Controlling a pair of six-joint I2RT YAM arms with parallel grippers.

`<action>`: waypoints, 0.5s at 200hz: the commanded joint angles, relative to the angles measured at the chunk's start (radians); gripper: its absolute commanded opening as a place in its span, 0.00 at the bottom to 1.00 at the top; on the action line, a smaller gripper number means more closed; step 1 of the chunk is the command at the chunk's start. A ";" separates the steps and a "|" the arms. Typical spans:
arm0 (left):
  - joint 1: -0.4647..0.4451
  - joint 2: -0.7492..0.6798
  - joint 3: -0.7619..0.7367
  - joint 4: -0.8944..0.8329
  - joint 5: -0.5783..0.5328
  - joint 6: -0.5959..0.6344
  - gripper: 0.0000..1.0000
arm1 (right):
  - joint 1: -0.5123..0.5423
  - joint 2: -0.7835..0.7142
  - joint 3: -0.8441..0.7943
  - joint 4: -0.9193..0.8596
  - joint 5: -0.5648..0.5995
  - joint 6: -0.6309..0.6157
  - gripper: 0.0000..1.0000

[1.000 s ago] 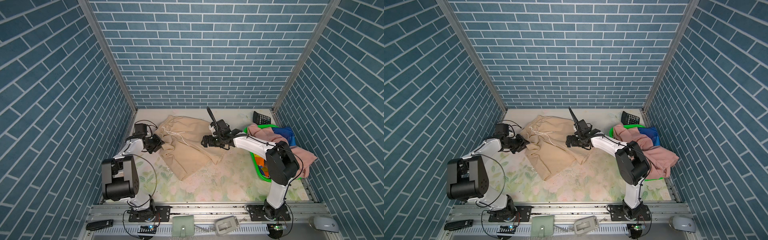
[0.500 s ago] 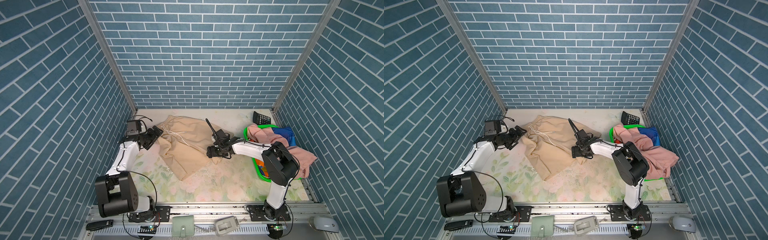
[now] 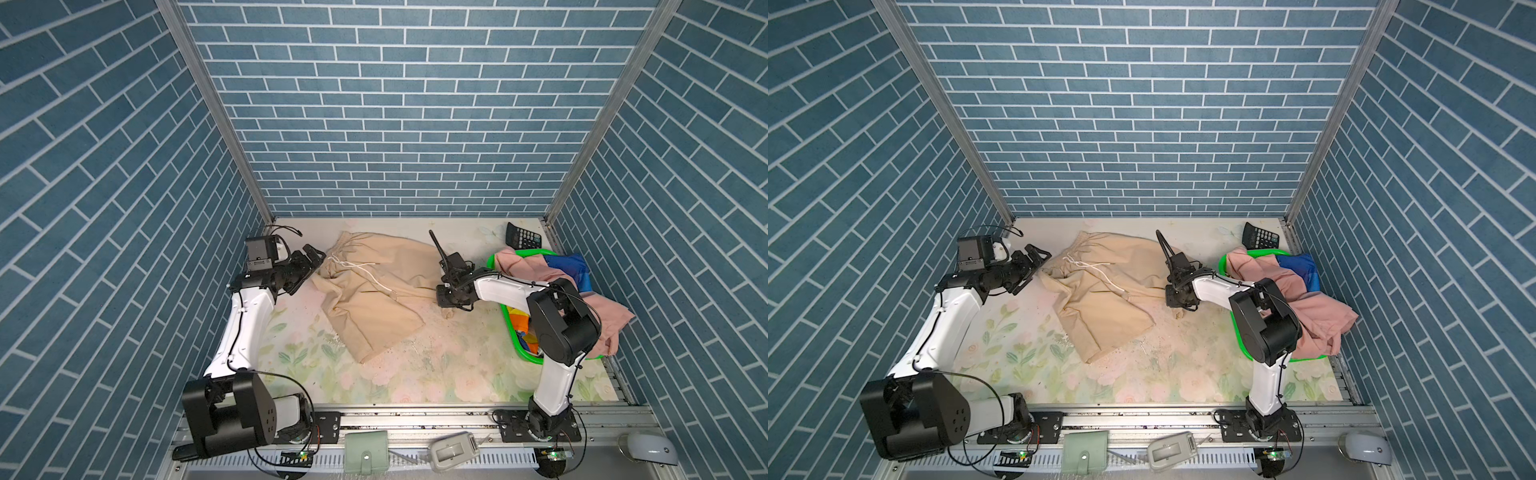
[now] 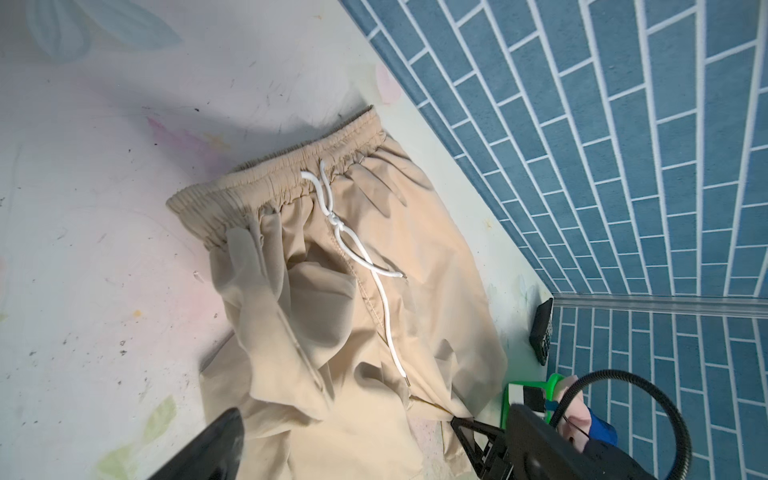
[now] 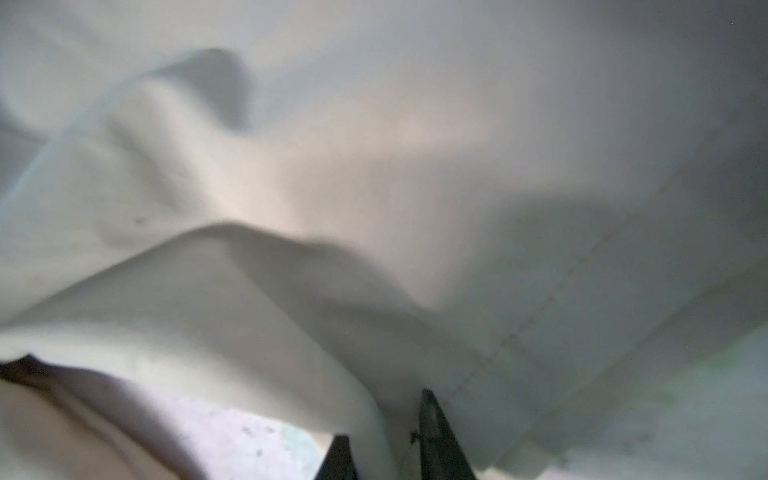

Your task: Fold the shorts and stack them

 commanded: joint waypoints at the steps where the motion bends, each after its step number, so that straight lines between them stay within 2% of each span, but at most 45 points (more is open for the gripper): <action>1: -0.072 0.020 0.012 0.011 -0.003 -0.016 1.00 | -0.028 0.078 0.128 -0.100 0.034 -0.070 0.23; 11: -0.105 0.026 0.011 0.020 -0.018 -0.022 0.99 | -0.029 0.119 0.212 -0.152 0.047 -0.083 0.26; 26: -0.130 0.032 0.009 0.030 -0.029 -0.028 1.00 | -0.020 0.121 0.290 -0.191 0.035 -0.086 0.40; 43: -0.132 0.033 0.013 0.027 -0.032 -0.022 1.00 | 0.025 0.044 0.269 -0.140 0.029 -0.068 0.57; 62: -0.130 0.051 0.033 0.012 -0.048 -0.002 1.00 | 0.099 -0.008 0.247 -0.121 0.018 -0.055 0.72; 100: -0.129 0.089 0.053 0.034 -0.023 -0.021 1.00 | 0.213 -0.023 0.133 -0.014 -0.125 0.003 0.81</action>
